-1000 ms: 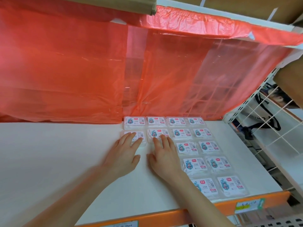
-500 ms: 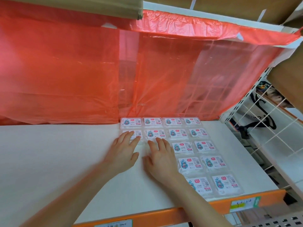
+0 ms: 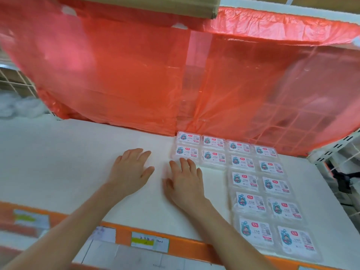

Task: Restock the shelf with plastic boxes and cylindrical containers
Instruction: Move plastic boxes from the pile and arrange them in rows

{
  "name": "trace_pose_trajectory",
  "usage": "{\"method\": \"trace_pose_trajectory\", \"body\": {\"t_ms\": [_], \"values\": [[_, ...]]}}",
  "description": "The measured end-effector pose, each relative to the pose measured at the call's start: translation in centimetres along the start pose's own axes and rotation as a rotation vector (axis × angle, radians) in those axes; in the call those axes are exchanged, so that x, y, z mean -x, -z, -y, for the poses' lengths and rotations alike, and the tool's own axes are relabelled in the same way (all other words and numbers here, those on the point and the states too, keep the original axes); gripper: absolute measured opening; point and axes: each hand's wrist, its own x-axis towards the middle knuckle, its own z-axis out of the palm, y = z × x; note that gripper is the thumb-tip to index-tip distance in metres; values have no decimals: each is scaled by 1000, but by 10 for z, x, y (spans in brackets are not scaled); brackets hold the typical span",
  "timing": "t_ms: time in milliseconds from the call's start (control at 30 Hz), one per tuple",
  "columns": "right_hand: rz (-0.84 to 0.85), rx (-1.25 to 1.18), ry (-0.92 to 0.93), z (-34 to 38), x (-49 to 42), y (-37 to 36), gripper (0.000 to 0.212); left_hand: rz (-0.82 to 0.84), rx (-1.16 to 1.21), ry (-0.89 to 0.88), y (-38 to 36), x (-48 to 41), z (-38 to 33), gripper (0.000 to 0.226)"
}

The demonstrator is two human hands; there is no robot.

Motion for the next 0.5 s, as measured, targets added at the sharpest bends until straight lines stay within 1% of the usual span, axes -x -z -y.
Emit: {"method": "trace_pose_trajectory", "body": {"t_ms": [200,400,500], "values": [[25,2,171,53,-16,-17,45,15,-15,224,14,55,54,55],[52,8,329,138,-24,-33,46,3,-48,410,32,115,127,51],[49,22,383,183,-24,-40,45,-26,-25,479,43,144,167,59]]}}
